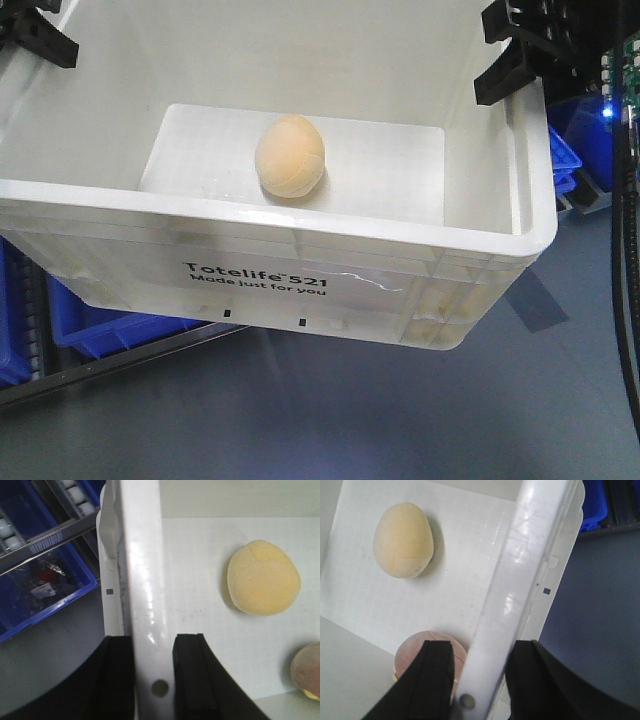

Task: Place moving items into box and shelve
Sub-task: 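Keep holding the tote while the base approaches the blue-bin shelf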

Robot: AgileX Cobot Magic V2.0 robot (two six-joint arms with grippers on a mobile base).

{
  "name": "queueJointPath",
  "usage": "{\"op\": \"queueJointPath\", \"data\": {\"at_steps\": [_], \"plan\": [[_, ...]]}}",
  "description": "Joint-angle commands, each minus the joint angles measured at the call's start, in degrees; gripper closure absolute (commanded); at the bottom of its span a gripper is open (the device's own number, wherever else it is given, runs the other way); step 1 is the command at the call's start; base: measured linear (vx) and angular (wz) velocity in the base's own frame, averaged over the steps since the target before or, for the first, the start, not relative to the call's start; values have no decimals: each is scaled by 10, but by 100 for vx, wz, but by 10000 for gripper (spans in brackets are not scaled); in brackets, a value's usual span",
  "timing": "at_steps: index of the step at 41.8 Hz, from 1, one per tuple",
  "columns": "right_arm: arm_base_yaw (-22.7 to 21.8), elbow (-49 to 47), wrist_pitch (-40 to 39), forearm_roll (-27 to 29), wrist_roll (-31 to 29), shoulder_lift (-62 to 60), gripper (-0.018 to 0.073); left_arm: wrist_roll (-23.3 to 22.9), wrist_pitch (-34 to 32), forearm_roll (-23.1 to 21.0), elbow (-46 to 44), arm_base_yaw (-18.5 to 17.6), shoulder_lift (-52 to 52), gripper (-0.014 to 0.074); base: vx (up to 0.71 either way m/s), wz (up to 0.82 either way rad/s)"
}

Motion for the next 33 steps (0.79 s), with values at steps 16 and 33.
{"op": "queueJointPath", "data": {"at_steps": [16, 33], "plan": [[10, -25, -40, 117, -22, -27, 559, -1, -29, -111, -26, -12, -30, 596, 5, 44], [10, -25, -40, 117, -22, -27, 559, -1, -29, -111, -26, -12, -30, 596, 10, 31]]}}
